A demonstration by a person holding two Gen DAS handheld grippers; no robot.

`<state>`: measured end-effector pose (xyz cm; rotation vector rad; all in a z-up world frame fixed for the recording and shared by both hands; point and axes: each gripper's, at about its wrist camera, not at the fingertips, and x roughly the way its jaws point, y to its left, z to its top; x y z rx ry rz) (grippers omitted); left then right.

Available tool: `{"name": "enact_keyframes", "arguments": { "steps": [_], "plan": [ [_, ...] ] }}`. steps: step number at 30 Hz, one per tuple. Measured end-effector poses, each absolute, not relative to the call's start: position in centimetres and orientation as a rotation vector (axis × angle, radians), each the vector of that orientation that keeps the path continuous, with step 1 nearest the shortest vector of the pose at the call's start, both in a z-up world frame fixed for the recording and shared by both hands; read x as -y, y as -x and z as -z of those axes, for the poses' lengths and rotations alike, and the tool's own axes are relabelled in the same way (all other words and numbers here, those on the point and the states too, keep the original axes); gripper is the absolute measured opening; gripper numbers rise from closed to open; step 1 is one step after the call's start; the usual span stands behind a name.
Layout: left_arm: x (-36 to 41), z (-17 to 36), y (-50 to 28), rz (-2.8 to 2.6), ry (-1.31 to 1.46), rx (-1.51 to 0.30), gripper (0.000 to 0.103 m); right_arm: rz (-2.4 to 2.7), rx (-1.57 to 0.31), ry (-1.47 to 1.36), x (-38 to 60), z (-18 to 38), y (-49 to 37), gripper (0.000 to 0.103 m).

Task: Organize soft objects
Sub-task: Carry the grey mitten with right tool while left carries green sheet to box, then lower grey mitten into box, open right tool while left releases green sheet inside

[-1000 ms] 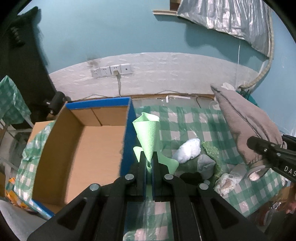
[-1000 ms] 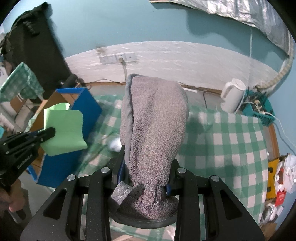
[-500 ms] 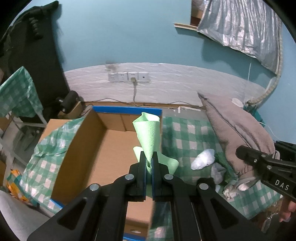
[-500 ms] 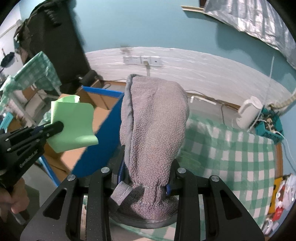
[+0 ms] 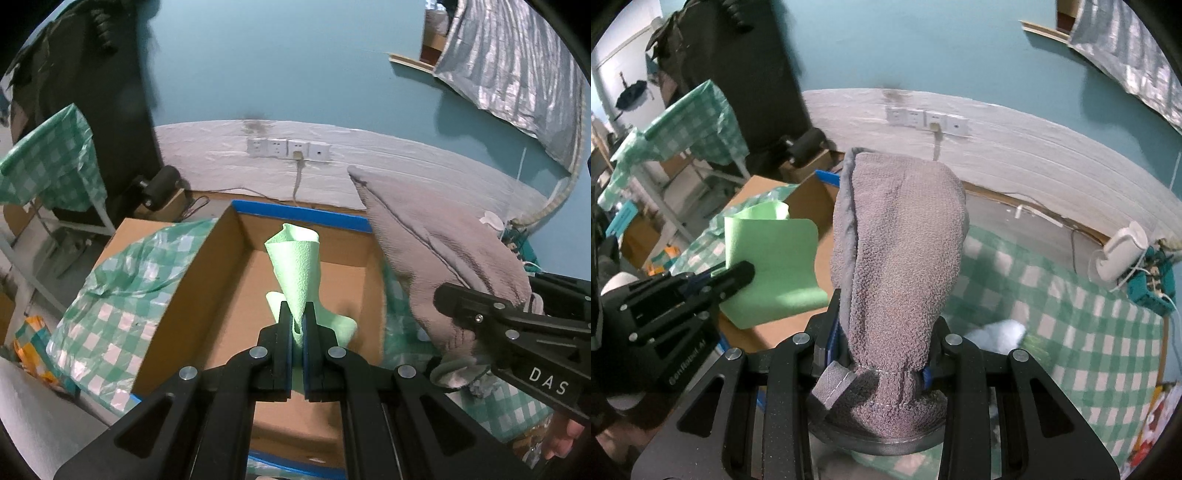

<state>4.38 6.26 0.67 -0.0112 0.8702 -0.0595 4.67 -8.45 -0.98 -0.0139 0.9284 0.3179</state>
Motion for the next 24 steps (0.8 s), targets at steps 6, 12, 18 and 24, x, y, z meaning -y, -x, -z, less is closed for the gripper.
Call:
{"name": "enact_keyframes", "arguments": {
  "steps": [6,12,18,24],
  "plan": [
    [-8.9,0.6,-5.1,0.021,0.031,-0.899,0.004,-0.351,-0.960,0.040,4.9,1.9,-6.1,0.032],
    [-10.8,1.8,-5.7,-0.026,0.040,-0.925,0.004,-0.370,-0.999,0.063,2.5,3.3,-7.4,0.032],
    [-12.3,2.7,-6.1,-0.049,0.062,-0.957,0.004,-0.384,-1.024,0.085,0.5,4.1,-8.6,0.032],
    [-12.8,3.5,-6.9,-0.063,0.070,-0.983,0.004,-0.405,-1.048,0.091,-1.1,5.0,-9.8,0.043]
  ]
}}
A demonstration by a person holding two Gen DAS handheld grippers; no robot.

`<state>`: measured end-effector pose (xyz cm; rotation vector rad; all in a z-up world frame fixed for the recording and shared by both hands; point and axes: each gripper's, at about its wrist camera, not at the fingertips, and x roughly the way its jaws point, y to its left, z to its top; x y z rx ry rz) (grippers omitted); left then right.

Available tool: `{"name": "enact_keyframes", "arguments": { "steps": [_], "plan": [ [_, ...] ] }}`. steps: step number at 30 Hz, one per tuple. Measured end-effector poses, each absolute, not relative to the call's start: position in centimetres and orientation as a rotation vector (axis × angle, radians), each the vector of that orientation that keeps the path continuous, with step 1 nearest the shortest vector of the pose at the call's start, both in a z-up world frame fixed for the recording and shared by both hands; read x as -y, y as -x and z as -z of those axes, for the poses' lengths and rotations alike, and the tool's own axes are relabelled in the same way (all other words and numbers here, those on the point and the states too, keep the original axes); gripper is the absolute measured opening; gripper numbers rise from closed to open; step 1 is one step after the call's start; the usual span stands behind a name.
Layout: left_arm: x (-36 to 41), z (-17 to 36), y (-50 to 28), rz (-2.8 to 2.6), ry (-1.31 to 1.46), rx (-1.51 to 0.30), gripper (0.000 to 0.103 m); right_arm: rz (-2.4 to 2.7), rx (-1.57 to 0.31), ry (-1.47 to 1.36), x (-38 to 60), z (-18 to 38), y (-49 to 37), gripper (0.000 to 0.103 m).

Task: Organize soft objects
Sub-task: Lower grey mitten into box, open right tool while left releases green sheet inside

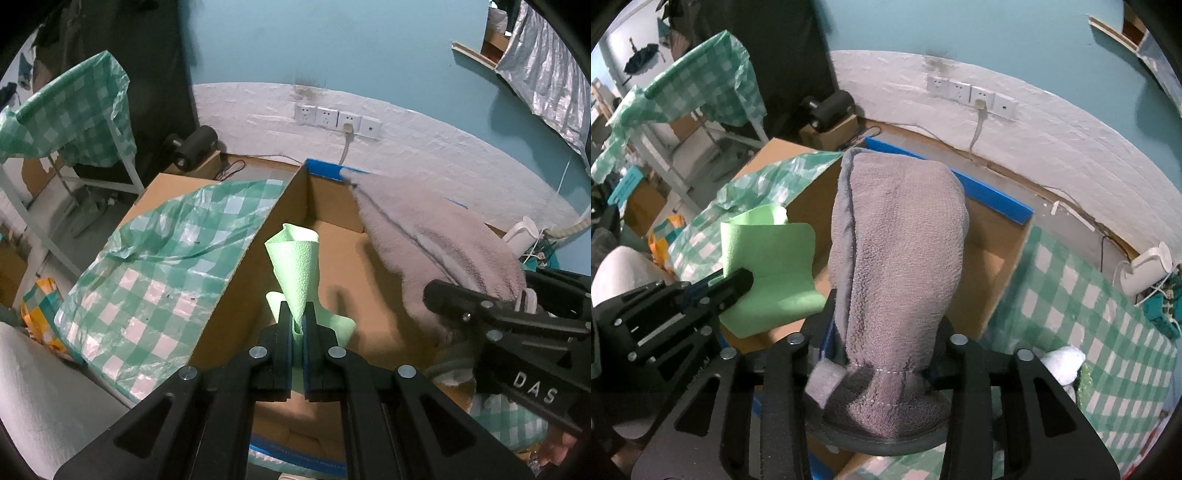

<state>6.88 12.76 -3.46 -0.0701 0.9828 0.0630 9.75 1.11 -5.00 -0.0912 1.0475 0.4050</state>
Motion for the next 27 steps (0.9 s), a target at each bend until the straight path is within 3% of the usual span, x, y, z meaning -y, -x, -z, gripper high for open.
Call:
{"name": "enact_keyframes", "arguments": {
  "steps": [5,10,12,19,24,27],
  "plan": [
    [-13.2,4.5,-7.8,-0.079,0.075,-1.015,0.005,-0.394,-1.061,0.106,-1.7,5.8,-10.5,0.061],
    [-13.6,5.0,-8.6,-0.071,0.094,-1.031,0.015,-0.376,-1.052,0.094,-0.9,6.0,-11.4,0.066],
    [-13.5,5.1,-8.8,-0.060,0.091,-1.023,0.028,-0.381,-1.049,0.066,-0.5,5.8,-11.6,0.072],
    [-12.1,5.2,-9.0,-0.019,0.059,-1.003,0.032,-0.378,-0.996,0.037,1.5,4.4,-10.1,0.076],
    [-10.7,3.9,-7.5,-0.013,0.045,-0.967,0.063,-0.320,-0.989,0.031,4.2,4.0,-8.5,0.077],
    [-8.9,2.4,-6.6,0.011,0.019,-0.924,0.076,-0.295,-0.994,0.002,5.8,4.1,-7.9,0.077]
  ]
}}
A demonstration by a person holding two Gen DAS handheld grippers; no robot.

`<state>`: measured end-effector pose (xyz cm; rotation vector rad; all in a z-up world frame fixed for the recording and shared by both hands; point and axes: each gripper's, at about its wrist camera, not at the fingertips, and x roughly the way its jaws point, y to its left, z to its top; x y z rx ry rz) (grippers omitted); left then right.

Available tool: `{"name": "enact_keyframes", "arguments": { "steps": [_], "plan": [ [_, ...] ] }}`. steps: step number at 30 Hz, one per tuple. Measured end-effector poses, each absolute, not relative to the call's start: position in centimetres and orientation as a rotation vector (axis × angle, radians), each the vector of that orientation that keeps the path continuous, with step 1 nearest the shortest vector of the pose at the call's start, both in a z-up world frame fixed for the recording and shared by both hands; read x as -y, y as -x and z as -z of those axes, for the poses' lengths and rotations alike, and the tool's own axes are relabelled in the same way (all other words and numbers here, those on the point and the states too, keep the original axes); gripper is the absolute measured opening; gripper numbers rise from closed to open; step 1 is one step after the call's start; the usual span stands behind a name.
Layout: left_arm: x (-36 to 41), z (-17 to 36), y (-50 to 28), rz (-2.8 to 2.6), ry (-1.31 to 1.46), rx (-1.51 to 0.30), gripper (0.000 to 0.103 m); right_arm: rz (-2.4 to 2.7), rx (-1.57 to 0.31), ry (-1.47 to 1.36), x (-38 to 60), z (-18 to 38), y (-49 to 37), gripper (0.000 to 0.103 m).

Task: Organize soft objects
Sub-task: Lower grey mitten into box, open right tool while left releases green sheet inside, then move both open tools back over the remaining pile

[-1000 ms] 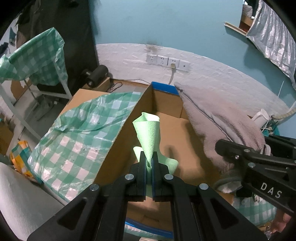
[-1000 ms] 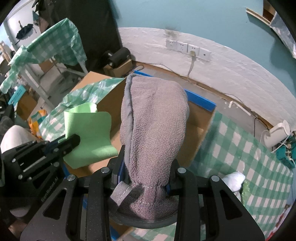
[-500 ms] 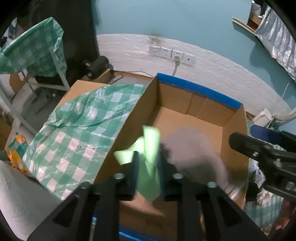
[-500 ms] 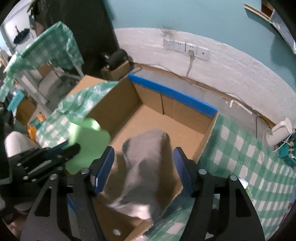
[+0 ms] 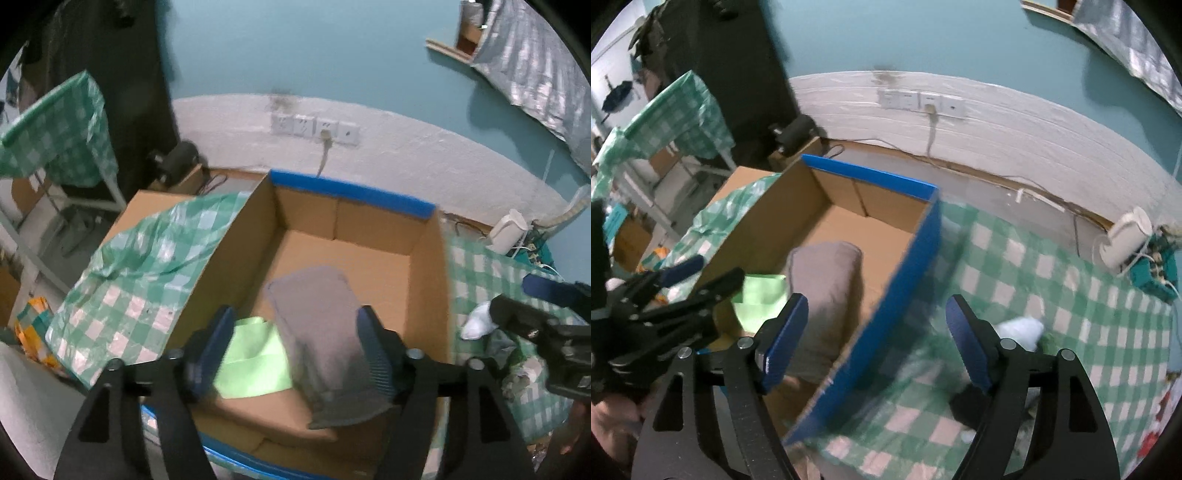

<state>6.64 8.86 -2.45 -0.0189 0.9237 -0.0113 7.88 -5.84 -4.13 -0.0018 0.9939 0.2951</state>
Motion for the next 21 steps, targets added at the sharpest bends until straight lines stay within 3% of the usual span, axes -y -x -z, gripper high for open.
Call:
{"name": "enact_keyframes", "arguments": {
  "steps": [9,21],
  "plan": [
    [-3.6,1.1,-5.0,0.081,-0.081,-0.886,0.086,-0.218,-0.988,-0.057,11.3,4.1,-5.1,0.077],
    [2.2,1.4,-4.2,0.163,-0.116,-0.899,0.086,-0.093,-0.997,-0.136,19.5,4.7,-2.3,0.078]
  ]
}}
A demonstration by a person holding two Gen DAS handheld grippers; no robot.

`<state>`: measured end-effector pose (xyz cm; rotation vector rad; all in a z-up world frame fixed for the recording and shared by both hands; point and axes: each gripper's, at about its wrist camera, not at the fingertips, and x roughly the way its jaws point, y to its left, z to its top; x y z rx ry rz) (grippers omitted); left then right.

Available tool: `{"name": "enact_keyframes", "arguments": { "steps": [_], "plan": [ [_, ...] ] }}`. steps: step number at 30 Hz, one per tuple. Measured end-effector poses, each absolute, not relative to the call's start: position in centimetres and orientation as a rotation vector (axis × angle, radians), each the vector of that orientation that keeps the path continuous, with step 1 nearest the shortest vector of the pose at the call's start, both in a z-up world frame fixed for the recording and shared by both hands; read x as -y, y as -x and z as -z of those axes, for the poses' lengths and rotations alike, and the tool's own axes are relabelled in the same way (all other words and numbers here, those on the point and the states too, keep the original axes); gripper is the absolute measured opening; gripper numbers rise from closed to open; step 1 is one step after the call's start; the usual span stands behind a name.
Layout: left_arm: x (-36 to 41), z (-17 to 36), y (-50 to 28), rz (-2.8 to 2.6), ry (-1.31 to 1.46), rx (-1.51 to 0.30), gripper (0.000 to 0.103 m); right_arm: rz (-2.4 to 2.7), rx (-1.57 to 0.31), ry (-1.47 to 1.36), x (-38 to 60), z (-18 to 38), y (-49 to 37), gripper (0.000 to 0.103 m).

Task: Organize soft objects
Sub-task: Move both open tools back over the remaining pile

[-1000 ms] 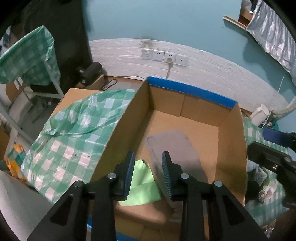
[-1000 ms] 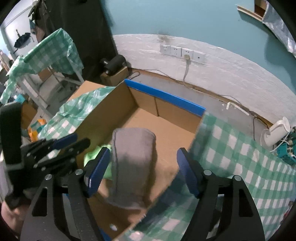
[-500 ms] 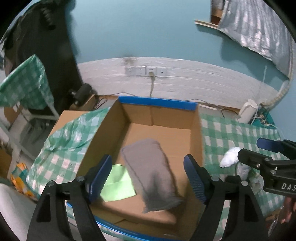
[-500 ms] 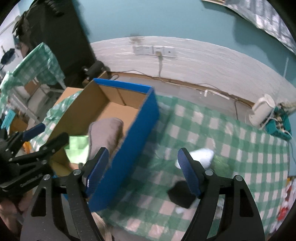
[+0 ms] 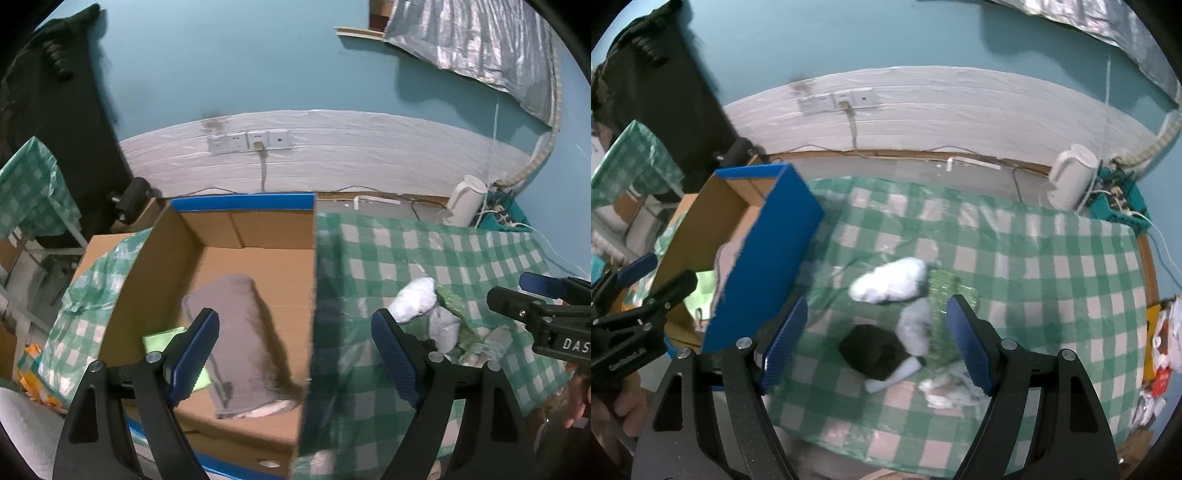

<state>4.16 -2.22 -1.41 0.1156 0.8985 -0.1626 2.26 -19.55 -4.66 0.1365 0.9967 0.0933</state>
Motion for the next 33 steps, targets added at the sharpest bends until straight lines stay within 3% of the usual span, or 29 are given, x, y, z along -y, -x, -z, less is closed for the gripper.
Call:
{"name": "enact_keyframes", "arguments": {
  "steps": [17,33],
  "plan": [
    [8.4,3.7,-3.9,0.234,-0.187,-0.958,0.086,-0.009,-1.028,-0.167,25.2,7.2,-0.5,0.078],
    [12.2,8.3,-4.4,0.251,-0.251,-1.058,0.086,0.071,-1.179,-0.183,28.2,14.5,0.1,0.078]
  ]
}}
